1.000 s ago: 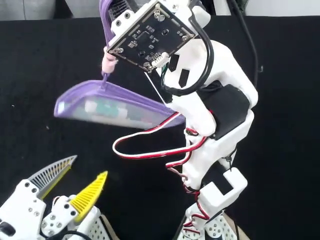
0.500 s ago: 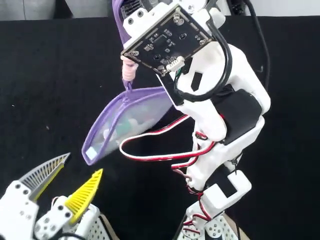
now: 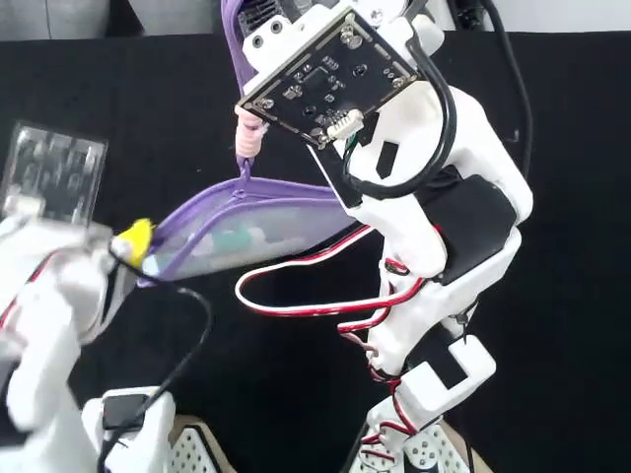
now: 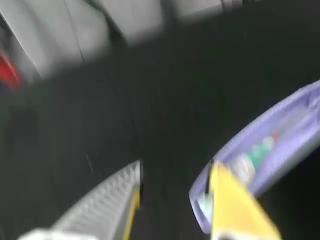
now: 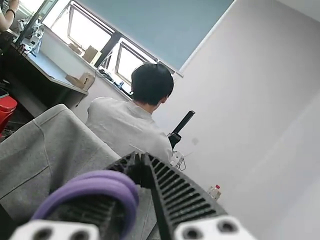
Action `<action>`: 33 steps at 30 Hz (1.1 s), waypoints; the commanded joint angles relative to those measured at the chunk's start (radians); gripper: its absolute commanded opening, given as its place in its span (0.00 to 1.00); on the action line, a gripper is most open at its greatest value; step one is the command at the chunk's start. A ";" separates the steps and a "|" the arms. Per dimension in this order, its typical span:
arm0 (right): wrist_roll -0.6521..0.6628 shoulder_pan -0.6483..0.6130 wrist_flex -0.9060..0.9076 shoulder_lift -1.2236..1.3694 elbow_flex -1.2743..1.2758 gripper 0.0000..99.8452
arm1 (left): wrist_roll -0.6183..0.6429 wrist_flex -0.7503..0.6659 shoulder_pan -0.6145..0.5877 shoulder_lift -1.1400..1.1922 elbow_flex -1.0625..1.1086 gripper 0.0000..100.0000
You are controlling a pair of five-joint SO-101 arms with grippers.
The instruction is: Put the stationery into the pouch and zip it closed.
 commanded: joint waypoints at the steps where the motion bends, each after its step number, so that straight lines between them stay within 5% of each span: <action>1: -0.009 0.018 -0.002 -0.038 -0.054 0.01 | -0.152 0.005 -0.073 -0.060 0.074 0.22; 10: -0.009 0.018 -0.003 -0.036 -0.051 0.01 | -0.258 0.003 -0.082 -0.198 0.421 0.22; 33: -0.009 0.061 0.037 -0.045 -0.061 0.01 | -0.169 -0.193 0.074 -0.198 0.578 0.22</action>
